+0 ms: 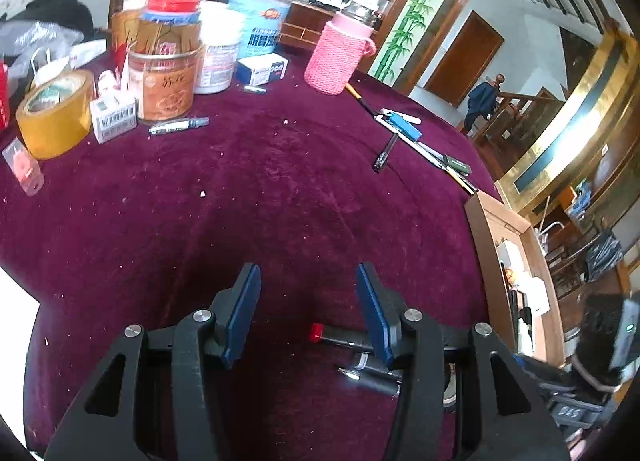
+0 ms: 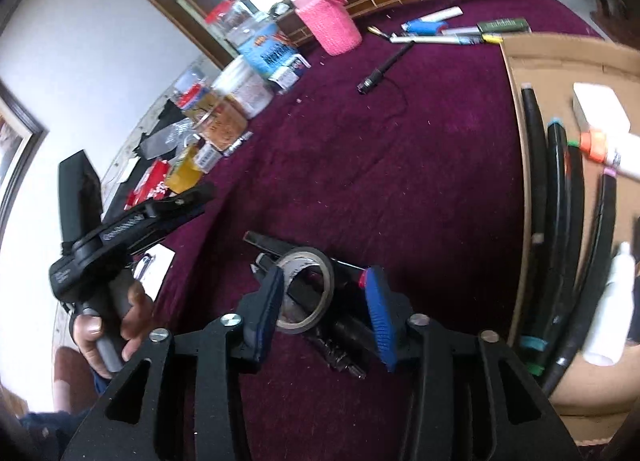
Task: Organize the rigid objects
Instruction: 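Withdraw both tools from the tray toward the tape roll, then grasp the black tape roll with the right tool while the left grasps the clear ballpoint pen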
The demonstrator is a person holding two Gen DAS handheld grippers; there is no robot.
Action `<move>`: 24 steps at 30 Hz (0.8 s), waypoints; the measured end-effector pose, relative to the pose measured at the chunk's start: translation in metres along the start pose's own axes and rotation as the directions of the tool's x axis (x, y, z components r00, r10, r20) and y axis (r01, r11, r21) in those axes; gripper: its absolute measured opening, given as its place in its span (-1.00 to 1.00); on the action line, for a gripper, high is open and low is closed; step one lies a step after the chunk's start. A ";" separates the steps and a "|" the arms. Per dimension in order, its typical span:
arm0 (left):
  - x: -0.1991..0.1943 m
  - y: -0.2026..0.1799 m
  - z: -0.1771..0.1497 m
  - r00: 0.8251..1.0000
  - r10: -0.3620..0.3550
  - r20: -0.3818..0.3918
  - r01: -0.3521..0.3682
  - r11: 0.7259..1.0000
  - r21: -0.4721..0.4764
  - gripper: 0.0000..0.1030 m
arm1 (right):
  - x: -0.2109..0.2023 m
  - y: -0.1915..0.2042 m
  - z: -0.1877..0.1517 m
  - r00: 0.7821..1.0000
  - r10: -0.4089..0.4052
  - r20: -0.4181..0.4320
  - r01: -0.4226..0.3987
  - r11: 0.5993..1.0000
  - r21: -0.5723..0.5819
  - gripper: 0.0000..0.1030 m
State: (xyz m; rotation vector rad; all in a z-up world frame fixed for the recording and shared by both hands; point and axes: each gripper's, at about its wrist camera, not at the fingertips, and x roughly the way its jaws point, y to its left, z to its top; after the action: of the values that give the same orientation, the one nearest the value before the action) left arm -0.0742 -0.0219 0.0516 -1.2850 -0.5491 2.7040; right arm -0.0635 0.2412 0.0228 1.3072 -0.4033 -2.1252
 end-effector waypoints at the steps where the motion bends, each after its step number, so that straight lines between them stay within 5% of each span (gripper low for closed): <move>1: 0.000 0.001 0.000 1.000 -0.005 -0.004 0.005 1.000 -0.007 -0.08 | 0.003 -0.001 -0.001 1.000 0.003 -0.010 -0.003 1.000 0.008 -0.19; 3: -0.001 0.002 0.001 1.000 -0.011 -0.004 0.011 1.000 -0.010 -0.08 | 0.008 -0.002 -0.006 1.000 0.012 -0.029 -0.012 1.000 0.013 -0.18; 7: -0.002 0.000 0.000 1.000 -0.016 -0.002 0.016 1.000 -0.008 -0.08 | 0.012 0.012 -0.019 0.999 0.033 -0.042 -0.034 0.999 -0.022 0.14; 11: -0.004 0.003 0.001 1.000 -0.021 -0.002 0.021 1.000 -0.021 -0.08 | 0.027 0.034 -0.040 0.993 0.068 -0.097 -0.073 0.996 -0.053 0.16; 14: -0.005 0.006 0.003 1.000 -0.021 0.005 0.021 0.999 -0.032 -0.08 | 0.027 0.054 -0.049 0.973 0.181 -0.140 -0.191 0.980 -0.057 0.15; 18: -0.003 0.008 0.002 1.000 -0.028 -0.011 0.027 0.999 -0.039 -0.08 | 0.007 0.061 -0.043 0.998 0.044 -0.047 -0.051 0.988 -0.147 0.15; 24: -0.004 0.008 0.003 0.999 -0.035 -0.012 0.034 0.999 -0.039 -0.08 | 0.010 0.052 -0.042 0.998 -0.053 -0.042 0.046 0.985 -0.167 0.15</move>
State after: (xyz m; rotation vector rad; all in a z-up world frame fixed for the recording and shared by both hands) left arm -0.0735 -0.0315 0.0532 -1.2885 -0.6200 2.6683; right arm -0.0122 0.1970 0.0237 1.2793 -0.1724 -2.1155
